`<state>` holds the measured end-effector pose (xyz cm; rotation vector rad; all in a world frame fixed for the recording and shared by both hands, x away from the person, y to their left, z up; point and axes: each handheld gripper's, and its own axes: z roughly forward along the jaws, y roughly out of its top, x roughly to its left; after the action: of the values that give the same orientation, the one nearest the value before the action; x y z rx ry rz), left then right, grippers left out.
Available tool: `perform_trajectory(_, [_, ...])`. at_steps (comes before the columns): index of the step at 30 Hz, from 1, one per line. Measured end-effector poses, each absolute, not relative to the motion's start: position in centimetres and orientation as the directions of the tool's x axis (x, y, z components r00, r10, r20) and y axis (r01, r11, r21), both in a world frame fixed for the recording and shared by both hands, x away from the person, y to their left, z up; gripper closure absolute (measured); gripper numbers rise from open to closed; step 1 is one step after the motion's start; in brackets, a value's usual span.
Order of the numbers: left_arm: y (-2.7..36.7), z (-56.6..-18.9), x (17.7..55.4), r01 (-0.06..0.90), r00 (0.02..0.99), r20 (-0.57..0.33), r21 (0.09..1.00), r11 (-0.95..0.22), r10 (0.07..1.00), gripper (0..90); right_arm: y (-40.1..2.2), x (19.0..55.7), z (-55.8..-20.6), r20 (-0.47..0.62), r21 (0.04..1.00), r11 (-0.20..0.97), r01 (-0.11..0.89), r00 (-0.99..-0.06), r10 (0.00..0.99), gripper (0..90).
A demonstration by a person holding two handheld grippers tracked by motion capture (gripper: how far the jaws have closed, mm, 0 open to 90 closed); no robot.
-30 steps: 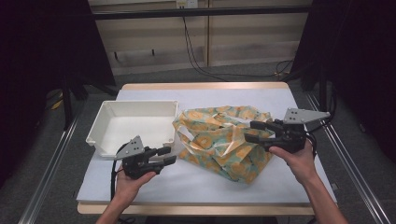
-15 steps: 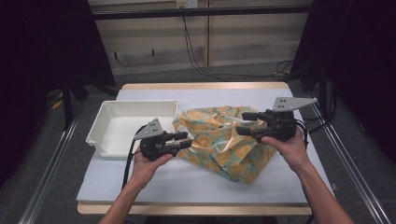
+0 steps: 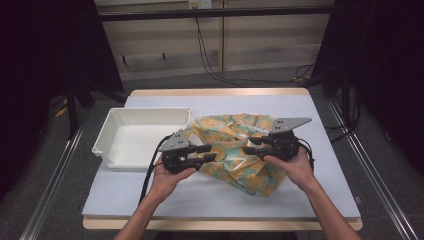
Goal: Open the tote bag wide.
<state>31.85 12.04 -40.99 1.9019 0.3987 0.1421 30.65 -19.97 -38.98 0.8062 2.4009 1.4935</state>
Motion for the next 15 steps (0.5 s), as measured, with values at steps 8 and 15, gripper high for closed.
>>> perform_trajectory(8, [11.1,-41.2,32.0,0.212,0.939,-0.108,0.928,-0.305,0.326,59.0,-19.7,29.0,-41.9,0.187,0.846,0.365,0.39,-0.856,0.481,89.4])
perform_trajectory(15, [8.8,-42.1,31.8,0.2,0.956,-0.103,0.913,-0.355,0.275,58.9,-18.9,27.3,-43.4,0.209,0.828,0.393,0.399,-0.872,0.443,89.6])
